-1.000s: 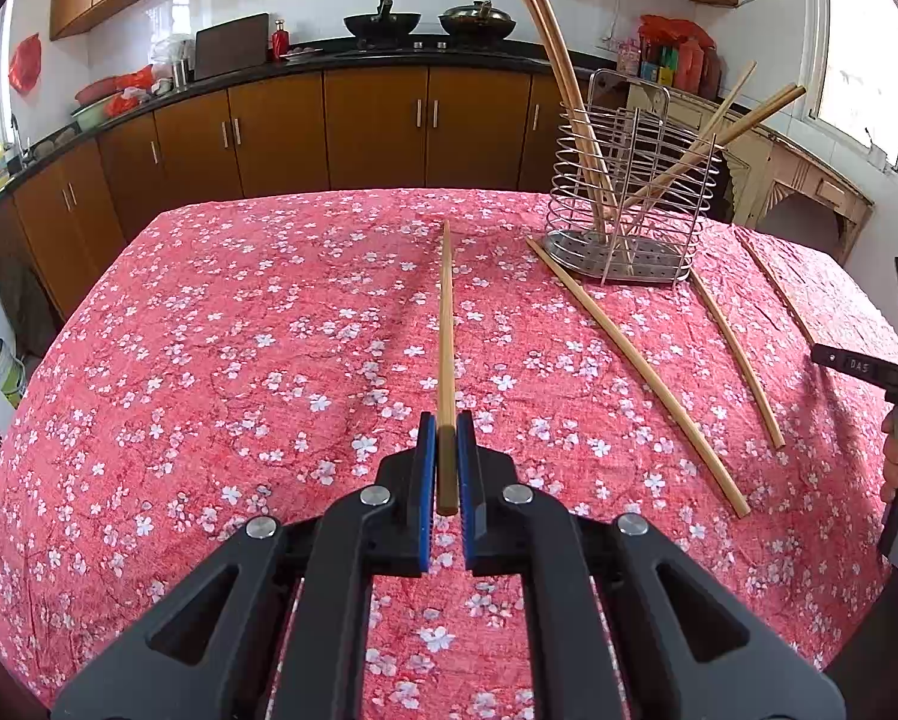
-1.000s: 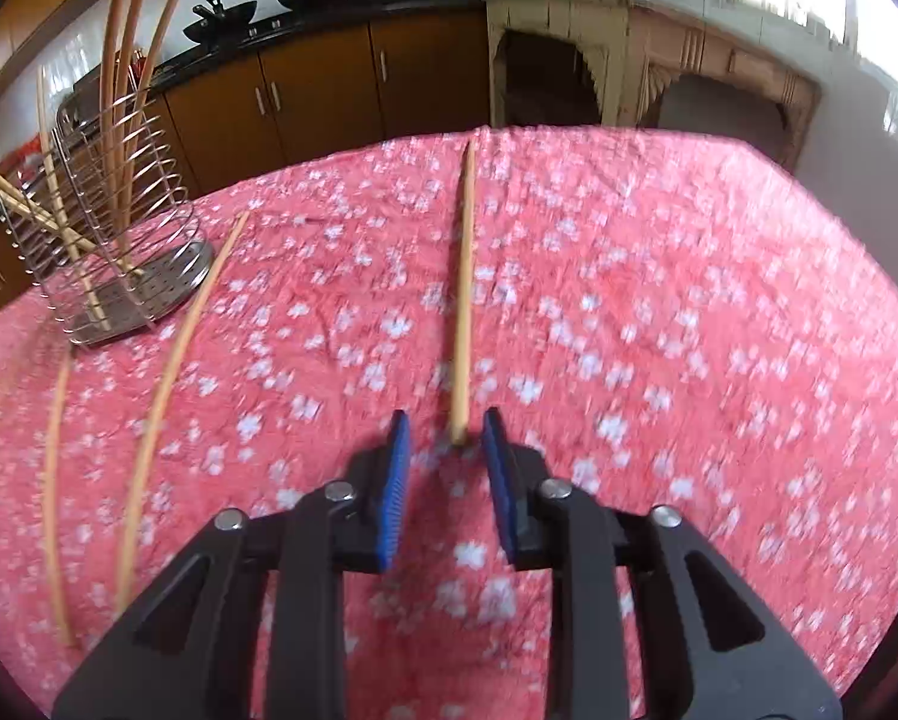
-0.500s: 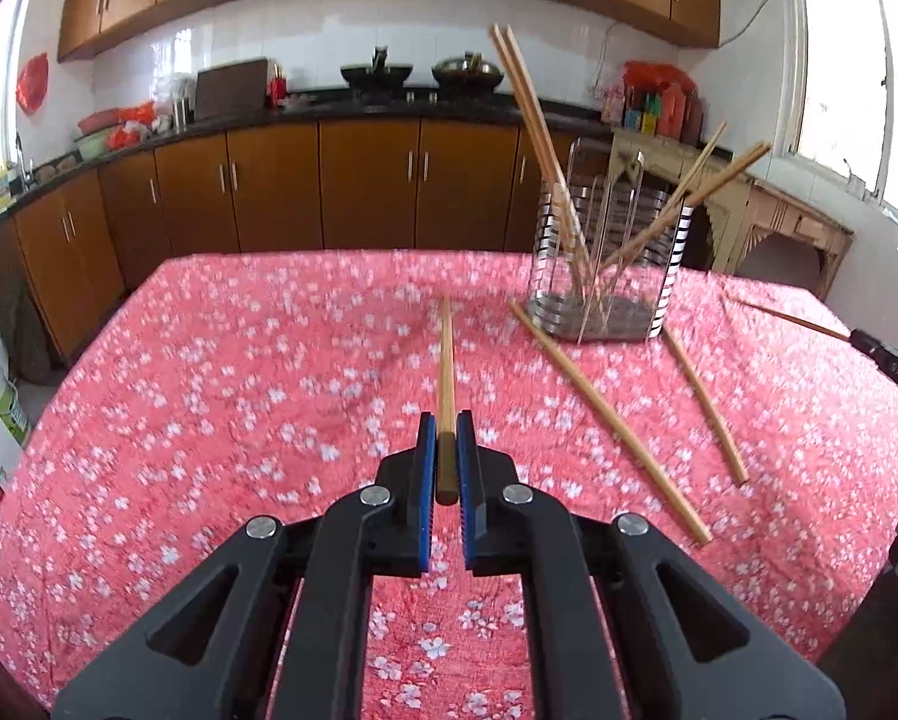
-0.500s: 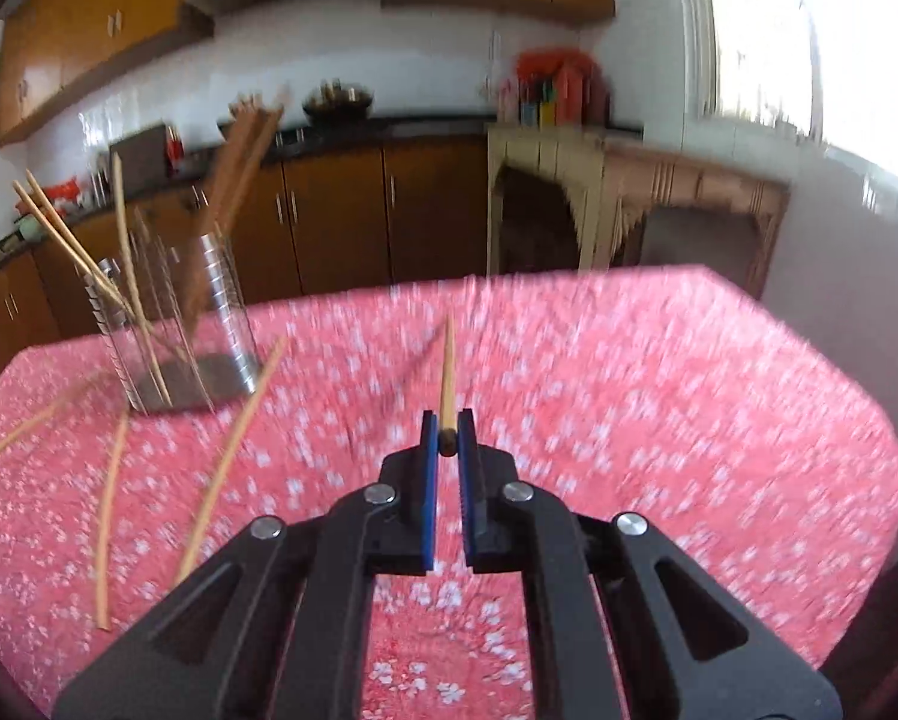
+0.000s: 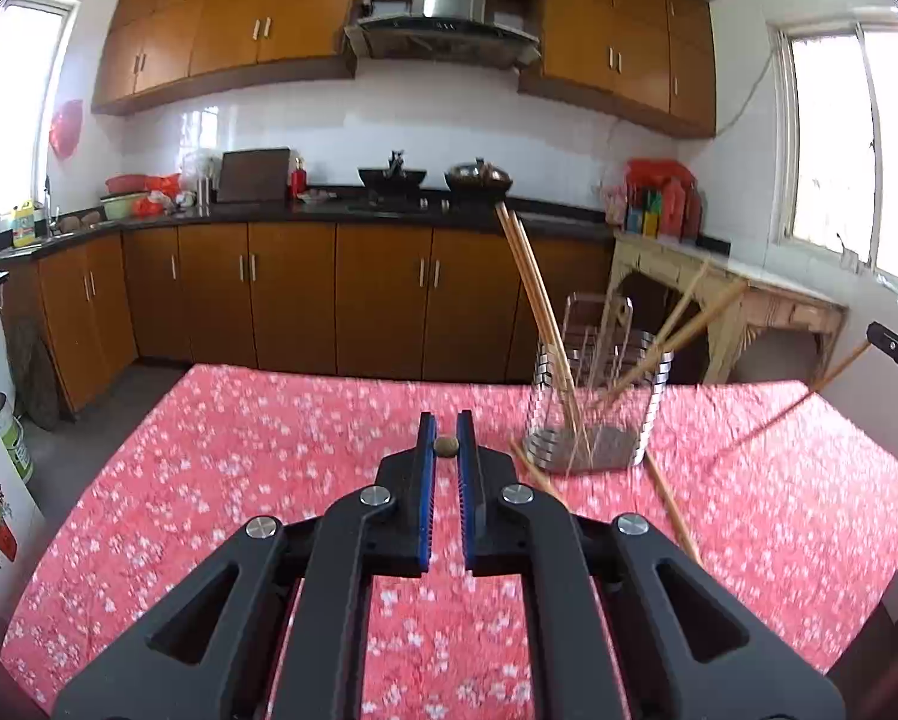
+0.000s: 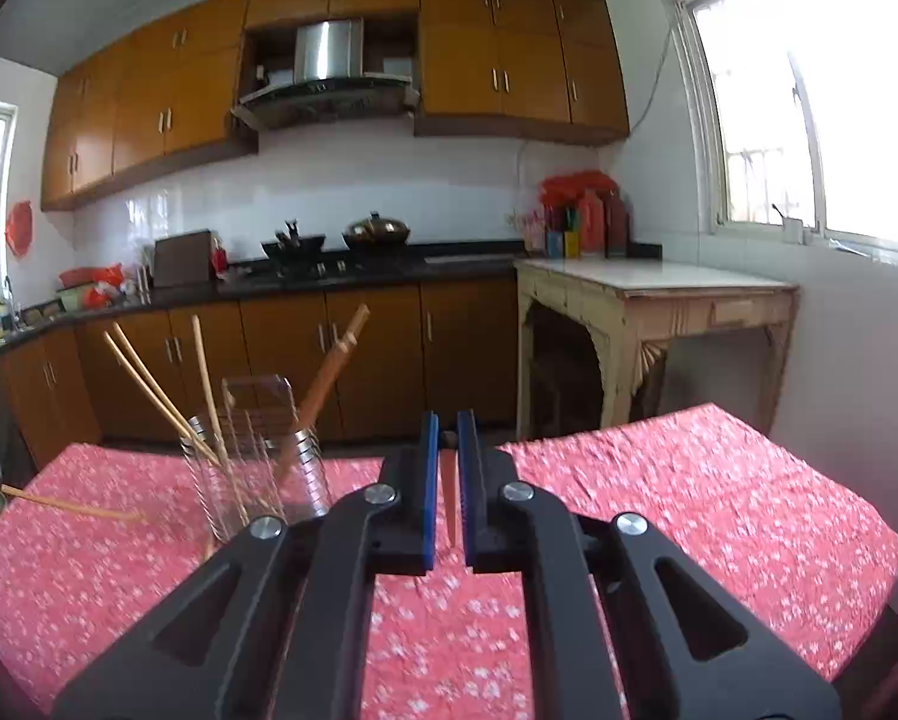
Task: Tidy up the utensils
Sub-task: 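Lift the right tool's chopstick over the wire holder while the left tool carries its chopstick there, then open the right tool to drop its chopstick in the holder while the left tool releases its own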
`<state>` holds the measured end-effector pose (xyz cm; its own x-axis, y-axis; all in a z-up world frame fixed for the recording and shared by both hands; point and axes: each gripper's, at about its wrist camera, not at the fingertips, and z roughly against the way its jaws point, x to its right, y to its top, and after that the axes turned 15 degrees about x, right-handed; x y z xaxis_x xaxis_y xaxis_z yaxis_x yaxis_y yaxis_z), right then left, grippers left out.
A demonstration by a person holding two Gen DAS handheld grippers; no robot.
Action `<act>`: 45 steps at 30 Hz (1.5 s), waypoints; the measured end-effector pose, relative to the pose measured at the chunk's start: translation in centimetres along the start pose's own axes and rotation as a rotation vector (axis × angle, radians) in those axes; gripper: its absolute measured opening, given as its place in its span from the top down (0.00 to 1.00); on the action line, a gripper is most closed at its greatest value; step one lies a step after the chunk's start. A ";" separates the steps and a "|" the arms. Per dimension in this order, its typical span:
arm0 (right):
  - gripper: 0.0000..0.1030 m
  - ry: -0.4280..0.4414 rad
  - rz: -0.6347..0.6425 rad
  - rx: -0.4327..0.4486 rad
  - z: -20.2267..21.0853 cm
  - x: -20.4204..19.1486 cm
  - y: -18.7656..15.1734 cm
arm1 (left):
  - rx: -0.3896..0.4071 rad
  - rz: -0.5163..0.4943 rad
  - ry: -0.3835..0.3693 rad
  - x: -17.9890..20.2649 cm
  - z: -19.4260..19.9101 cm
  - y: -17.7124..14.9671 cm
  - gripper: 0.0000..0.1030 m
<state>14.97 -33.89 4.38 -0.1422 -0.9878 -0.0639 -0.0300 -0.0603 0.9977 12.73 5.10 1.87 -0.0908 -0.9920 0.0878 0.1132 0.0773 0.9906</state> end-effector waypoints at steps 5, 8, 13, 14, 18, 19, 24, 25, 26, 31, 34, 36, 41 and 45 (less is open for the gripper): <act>0.93 0.034 -0.041 0.029 0.0 -0.3 2.2 | 0.061 0.033 0.014 -0.6 0.0 2.3 0.94; 0.93 0.055 -0.062 0.039 0.0 -0.4 3.1 | 0.099 0.046 0.015 -0.8 0.1 3.8 0.94; 0.93 0.077 -0.086 0.029 -0.4 -0.7 3.7 | 0.127 0.072 0.001 -0.9 0.2 5.2 0.94; 0.93 0.080 -0.087 0.025 -0.5 -0.8 3.7 | 0.130 0.073 -0.001 -0.8 0.2 5.3 0.94; 0.93 0.091 -0.093 0.009 -0.6 -1.0 3.6 | 0.130 0.068 -0.010 -0.3 0.0 5.4 0.94; 0.93 0.095 -0.096 0.005 -0.6 -1.1 3.6 | 0.129 0.067 -0.011 -0.2 -0.1 5.4 0.94; 0.93 0.113 -0.111 -0.001 -0.4 -1.2 3.8 | 0.124 0.075 -0.021 -0.2 -0.2 5.3 0.94; 0.93 0.120 -0.115 0.002 -0.3 -1.3 4.0 | 0.125 0.080 -0.025 -0.1 -0.3 5.5 0.94; 0.93 0.128 -0.120 0.006 -0.1 -1.4 4.2 | 0.125 0.083 -0.028 -0.1 -0.3 5.6 0.94; 0.93 0.183 -0.165 0.040 0.2 -1.6 6.8 | 0.132 0.110 -0.058 0.4 -0.8 7.4 0.94; 0.93 0.231 -0.222 0.074 0.4 -1.6 9.0 | 0.162 0.126 -0.083 1.3 -1.2 9.5 0.93; 0.93 0.261 -0.258 0.101 0.3 -1.7 10.5 | 0.191 0.139 -0.095 1.9 -1.4 11.2 0.94; 0.93 0.274 -0.268 0.183 -1.1 -3.1 13.5 | 0.267 0.175 -0.078 3.3 -2.8 14.8 0.94; 0.93 0.261 -0.242 0.209 -3.7 -4.7 14.3 | 0.342 0.182 -0.024 4.5 -4.5 16.6 0.94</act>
<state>18.88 -30.67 18.97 0.1487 -0.9536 -0.2619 -0.2362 -0.2914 0.9270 18.65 1.48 18.24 -0.1231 -0.9567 0.2639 -0.2069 0.2848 0.9360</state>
